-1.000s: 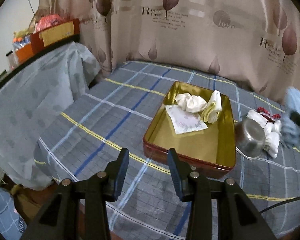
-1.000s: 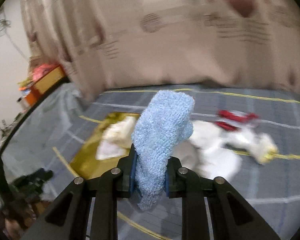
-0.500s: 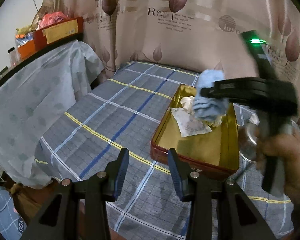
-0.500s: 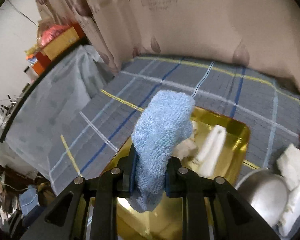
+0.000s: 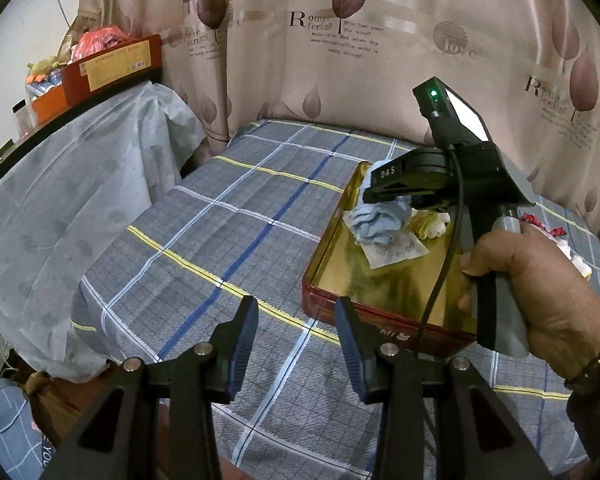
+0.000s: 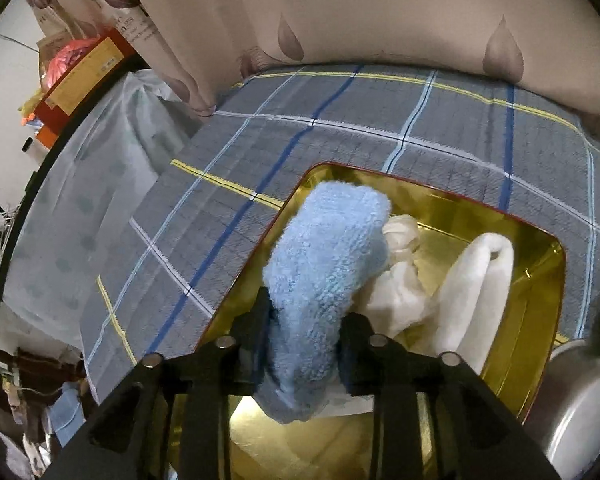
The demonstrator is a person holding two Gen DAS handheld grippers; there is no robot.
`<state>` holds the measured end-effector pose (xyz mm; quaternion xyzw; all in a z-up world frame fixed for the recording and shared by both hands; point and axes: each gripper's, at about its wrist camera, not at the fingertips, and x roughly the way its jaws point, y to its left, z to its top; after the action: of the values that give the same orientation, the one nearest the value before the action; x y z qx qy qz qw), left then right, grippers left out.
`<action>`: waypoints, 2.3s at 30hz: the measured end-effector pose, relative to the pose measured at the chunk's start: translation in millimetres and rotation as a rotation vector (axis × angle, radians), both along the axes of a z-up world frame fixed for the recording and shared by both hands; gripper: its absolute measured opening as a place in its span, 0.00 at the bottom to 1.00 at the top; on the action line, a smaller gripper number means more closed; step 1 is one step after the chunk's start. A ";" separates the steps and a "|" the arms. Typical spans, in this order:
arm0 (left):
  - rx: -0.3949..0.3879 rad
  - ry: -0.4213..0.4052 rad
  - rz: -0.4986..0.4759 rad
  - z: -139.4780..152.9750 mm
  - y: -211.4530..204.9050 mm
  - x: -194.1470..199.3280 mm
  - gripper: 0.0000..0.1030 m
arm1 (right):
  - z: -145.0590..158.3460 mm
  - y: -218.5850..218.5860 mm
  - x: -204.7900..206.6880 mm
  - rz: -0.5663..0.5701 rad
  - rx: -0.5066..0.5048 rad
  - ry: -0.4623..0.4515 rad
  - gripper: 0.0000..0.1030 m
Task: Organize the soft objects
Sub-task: 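Carry the blue towel into the tray and open the right tool, then grasp the white cloth beside the red-trimmed sock with the left tool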
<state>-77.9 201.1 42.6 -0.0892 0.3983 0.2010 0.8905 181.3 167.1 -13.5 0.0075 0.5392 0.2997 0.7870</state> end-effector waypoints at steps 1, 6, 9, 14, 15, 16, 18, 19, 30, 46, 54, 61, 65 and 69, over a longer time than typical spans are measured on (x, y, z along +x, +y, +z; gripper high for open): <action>0.002 0.002 0.000 -0.1 -0.1 0.1 0.39 | 2.6 0.4 -1.2 -0.002 -0.008 -0.018 0.36; 0.004 0.008 -0.003 1.2 -0.4 -0.5 0.39 | 19.8 -10.7 -8.8 -0.038 -0.012 -0.089 0.62; 0.011 0.004 -0.002 2.3 -1.6 -0.7 0.39 | 36.0 -27.6 -12.0 -0.063 0.066 -0.110 0.62; 0.015 0.010 -0.007 1.6 -5.8 -0.1 0.39 | 60.5 -72.2 -40.6 -0.100 0.184 -0.178 0.61; 0.013 0.014 -0.013 1.2 -7.3 0.2 0.39 | 63.2 -84.3 -50.6 -0.102 0.186 -0.204 0.61; 0.013 0.015 -0.018 1.2 -9.0 0.0 0.39 | 65.4 -99.6 -63.5 -0.112 0.160 -0.247 0.61; 0.031 0.016 -0.036 1.2 -16.1 -0.1 0.40 | 66.0 -127.8 -83.9 -0.138 0.118 -0.312 0.61; 0.041 0.019 -0.043 0.7 -19.1 -0.1 0.39 | 65.5 -149.9 -94.7 -0.159 0.104 -0.334 0.61; -0.063 0.046 -0.297 0.4 -65.6 18.4 0.40 | 30.8 -367.6 -139.4 -0.470 -0.372 -0.468 0.66; -0.646 0.181 -0.546 -2.5 -131.5 244.1 0.55 | -6.6 -443.0 -144.2 -0.581 -0.324 -0.387 0.71; -0.834 0.288 -0.363 -64.2 -122.8 320.3 0.55 | -5.7 -447.7 -144.7 -0.580 -0.260 -0.377 0.71; -0.840 0.397 -0.319 -102.1 -129.1 343.0 0.55 | -5.5 -450.1 -145.1 -0.577 -0.228 -0.373 0.71; -0.878 0.429 -0.326 -117.1 -134.1 346.9 0.55 | -8.7 -451.5 -141.9 -0.577 -0.224 -0.348 0.71; -0.941 0.423 -0.351 -126.3 -142.2 353.9 0.55 | -8.9 -451.2 -142.9 -0.577 -0.225 -0.348 0.71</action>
<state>276.0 58.8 -83.6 -0.3680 0.6246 -0.1369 0.6751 38.4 -284.1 -22.4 0.0214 0.4024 0.0005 0.9152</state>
